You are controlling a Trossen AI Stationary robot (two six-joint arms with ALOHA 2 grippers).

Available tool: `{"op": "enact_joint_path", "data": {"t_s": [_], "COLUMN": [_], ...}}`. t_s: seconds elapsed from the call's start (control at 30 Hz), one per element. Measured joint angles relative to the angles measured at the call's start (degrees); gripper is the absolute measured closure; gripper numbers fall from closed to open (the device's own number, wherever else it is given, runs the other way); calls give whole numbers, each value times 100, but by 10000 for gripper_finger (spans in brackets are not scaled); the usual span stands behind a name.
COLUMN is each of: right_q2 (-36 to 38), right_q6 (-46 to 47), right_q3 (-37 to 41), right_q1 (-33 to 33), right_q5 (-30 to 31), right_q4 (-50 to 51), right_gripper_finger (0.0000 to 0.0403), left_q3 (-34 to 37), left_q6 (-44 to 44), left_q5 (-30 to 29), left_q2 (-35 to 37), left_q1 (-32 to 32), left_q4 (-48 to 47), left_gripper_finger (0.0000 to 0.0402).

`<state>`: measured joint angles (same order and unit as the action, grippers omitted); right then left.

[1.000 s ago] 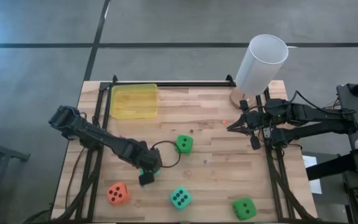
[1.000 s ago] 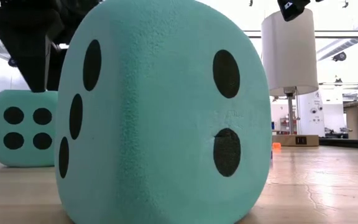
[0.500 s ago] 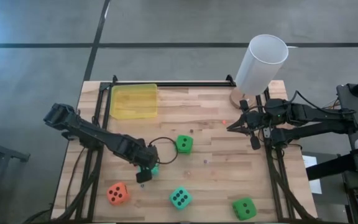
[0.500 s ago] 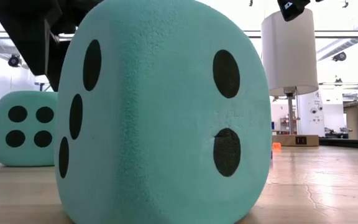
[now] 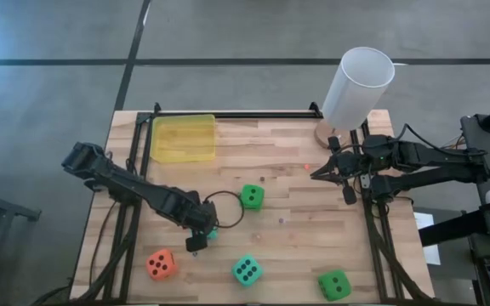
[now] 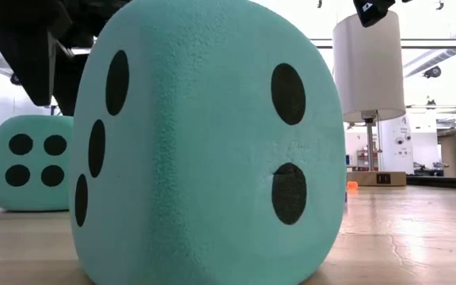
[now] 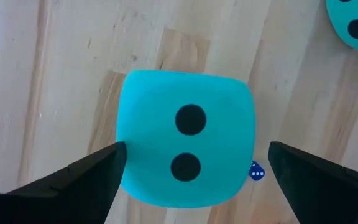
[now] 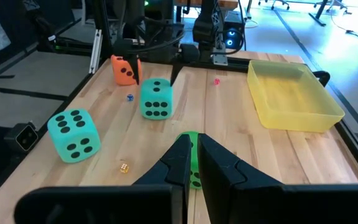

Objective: Pick & Place Dice
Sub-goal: Put the top blue large die into the yellow container

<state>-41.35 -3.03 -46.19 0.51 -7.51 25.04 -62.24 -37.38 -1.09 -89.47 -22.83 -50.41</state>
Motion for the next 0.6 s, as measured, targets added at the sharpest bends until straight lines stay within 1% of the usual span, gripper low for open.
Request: {"op": "enact_joint_path", "data": {"t_s": [0.17,0.27,0.5,0.6], "right_q2": [0,0,0,-1], "right_q6": [-1,0,0,0], "right_q3": [0,1,2,2], "right_q1": [0,0,-1,-1], "right_q5": [0,1,2,1], "right_q4": [0,0,0,0], "right_gripper_finger": [374,374,374,374], "left_q3": [51,60,-115,-172], "left_q6": [-15,-14,3,9], "left_q5": [-196,-211,-189,-311], "left_q2": [0,0,0,0], "left_q1": [0,0,0,0], "left_q4": [-18,-9,-137,-192], "left_gripper_finger": [3,3,3,3]}}
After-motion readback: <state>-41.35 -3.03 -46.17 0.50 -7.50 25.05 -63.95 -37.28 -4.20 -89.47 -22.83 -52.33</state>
